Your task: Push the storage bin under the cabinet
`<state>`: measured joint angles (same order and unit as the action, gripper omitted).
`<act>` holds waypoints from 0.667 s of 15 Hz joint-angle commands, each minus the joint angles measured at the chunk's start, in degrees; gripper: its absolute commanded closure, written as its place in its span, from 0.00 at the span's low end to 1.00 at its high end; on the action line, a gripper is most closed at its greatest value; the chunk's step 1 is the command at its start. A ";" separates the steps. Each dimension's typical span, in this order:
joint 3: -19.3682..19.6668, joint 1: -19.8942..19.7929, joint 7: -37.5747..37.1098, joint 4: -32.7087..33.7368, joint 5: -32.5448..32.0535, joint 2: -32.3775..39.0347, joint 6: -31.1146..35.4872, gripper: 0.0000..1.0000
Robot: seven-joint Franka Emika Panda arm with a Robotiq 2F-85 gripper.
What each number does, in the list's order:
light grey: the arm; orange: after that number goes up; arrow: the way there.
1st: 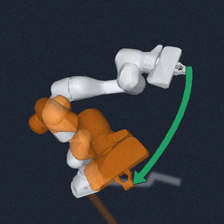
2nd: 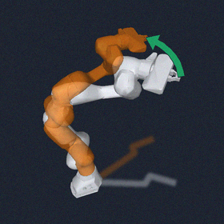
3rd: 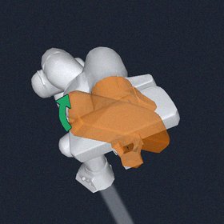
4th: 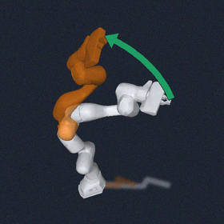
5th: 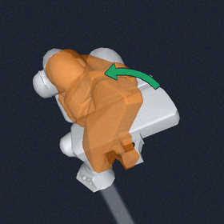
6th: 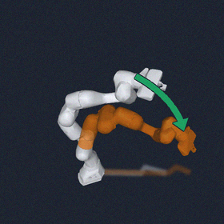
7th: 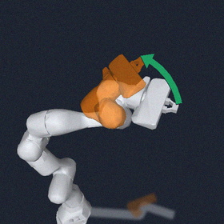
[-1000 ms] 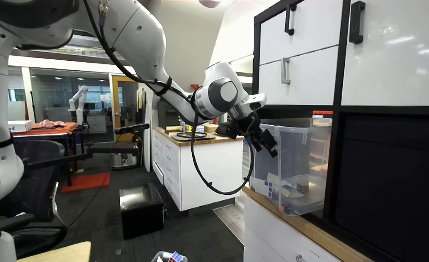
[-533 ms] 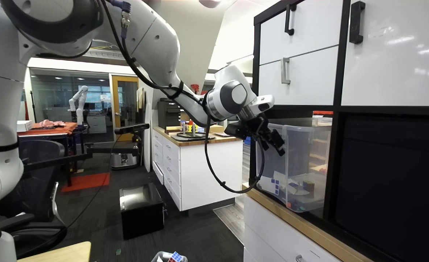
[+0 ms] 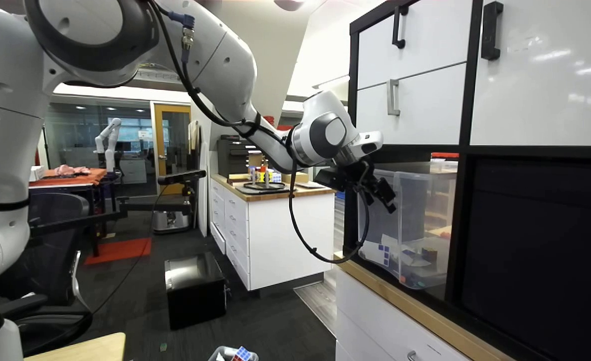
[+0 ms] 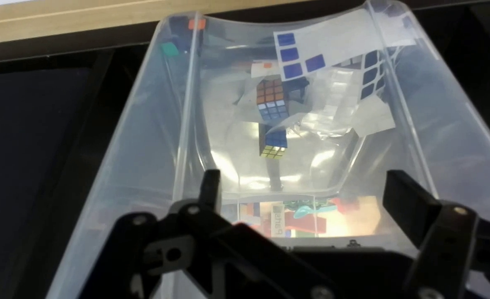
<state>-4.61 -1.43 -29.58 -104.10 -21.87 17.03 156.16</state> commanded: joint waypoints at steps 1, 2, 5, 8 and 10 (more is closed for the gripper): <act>1.81 3.69 5.75 -4.23 7.36 -5.24 -1.58 0.00; 1.42 4.00 7.38 -5.32 9.62 -6.31 -1.62 0.00; 0.36 4.86 11.51 -8.68 15.17 -10.14 -3.83 0.00; 0.17 6.32 13.15 -11.45 16.49 -14.04 -6.13 0.00; -0.29 6.74 13.98 -13.00 17.37 -16.51 -7.86 0.00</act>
<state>-4.76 4.63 -18.19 -112.33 -6.97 6.42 151.19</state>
